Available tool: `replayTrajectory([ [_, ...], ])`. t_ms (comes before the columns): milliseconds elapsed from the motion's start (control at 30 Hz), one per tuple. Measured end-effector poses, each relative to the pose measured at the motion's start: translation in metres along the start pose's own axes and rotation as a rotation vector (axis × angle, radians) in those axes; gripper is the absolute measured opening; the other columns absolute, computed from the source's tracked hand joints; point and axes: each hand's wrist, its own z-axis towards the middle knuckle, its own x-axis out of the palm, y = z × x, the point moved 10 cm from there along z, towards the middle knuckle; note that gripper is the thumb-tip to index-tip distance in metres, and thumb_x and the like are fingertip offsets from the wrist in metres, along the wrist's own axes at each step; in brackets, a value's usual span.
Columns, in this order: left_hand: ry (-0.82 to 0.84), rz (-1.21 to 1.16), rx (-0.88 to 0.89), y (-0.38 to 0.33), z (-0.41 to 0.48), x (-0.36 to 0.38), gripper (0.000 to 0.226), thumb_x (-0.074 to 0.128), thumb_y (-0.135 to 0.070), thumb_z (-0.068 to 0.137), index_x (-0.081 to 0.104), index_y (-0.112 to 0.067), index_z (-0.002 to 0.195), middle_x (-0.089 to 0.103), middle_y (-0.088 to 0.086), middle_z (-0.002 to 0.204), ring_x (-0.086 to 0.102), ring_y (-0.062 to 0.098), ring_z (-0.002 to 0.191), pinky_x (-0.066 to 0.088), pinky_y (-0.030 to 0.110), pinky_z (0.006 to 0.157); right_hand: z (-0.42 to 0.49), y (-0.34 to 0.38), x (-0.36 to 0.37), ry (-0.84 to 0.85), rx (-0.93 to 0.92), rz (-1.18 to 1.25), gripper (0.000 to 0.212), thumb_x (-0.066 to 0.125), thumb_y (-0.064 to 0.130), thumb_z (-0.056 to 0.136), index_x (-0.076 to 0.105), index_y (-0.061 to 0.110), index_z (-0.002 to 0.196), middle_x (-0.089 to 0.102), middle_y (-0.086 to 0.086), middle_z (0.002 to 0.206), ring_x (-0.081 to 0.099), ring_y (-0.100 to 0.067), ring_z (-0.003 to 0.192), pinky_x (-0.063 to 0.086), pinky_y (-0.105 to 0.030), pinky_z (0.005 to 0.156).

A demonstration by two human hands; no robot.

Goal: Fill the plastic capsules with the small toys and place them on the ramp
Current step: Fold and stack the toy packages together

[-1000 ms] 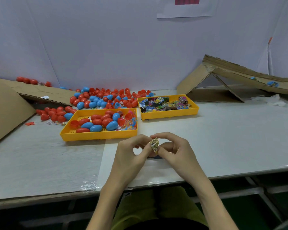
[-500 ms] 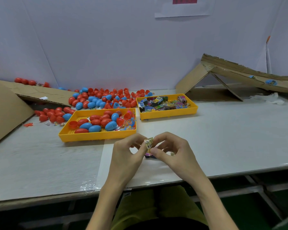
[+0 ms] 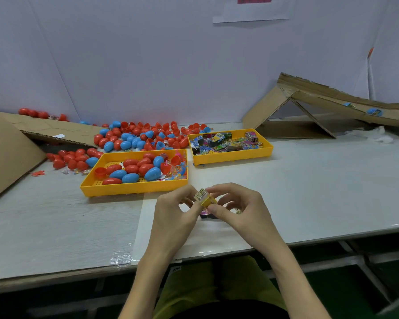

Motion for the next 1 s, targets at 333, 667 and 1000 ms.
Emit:
replayTrajectory([
  [333,0.015,0.015,-0.03,0.004,-0.001,0.002,0.023,0.072,-0.012,0.089,0.067,-0.016,0.067,0.063,-0.007,0.063,0.058,0.013,0.069,0.047,0.028,0.062,0.0,0.004,-0.002,-0.011,-0.026,0.036,0.015,0.08,0.019,0.078,0.072,0.03,0.086,0.072,0.01,0.092,0.068,-0.015,0.08,0.051,-0.02,0.07],
  [667,0.016,0.054,-0.006,0.002,-0.001,0.002,0.024,0.073,-0.008,0.086,0.068,-0.02,0.066,0.063,-0.01,0.064,0.059,0.011,0.069,0.044,0.016,0.061,0.002,0.001,0.0,0.024,-0.015,0.063,0.01,0.076,0.013,0.084,0.074,0.021,0.079,0.064,0.011,0.093,0.064,-0.016,0.09,0.054,-0.039,0.078],
  [1000,0.109,0.004,-0.042,-0.003,-0.001,0.011,0.021,0.075,-0.017,0.085,0.068,-0.029,0.07,0.067,-0.015,0.07,0.06,0.005,0.074,0.041,0.006,0.069,-0.002,0.001,-0.008,0.035,-0.04,0.324,0.005,0.071,0.005,0.079,0.076,0.007,0.077,0.064,-0.002,0.088,0.065,-0.013,0.079,0.052,-0.021,0.07],
])
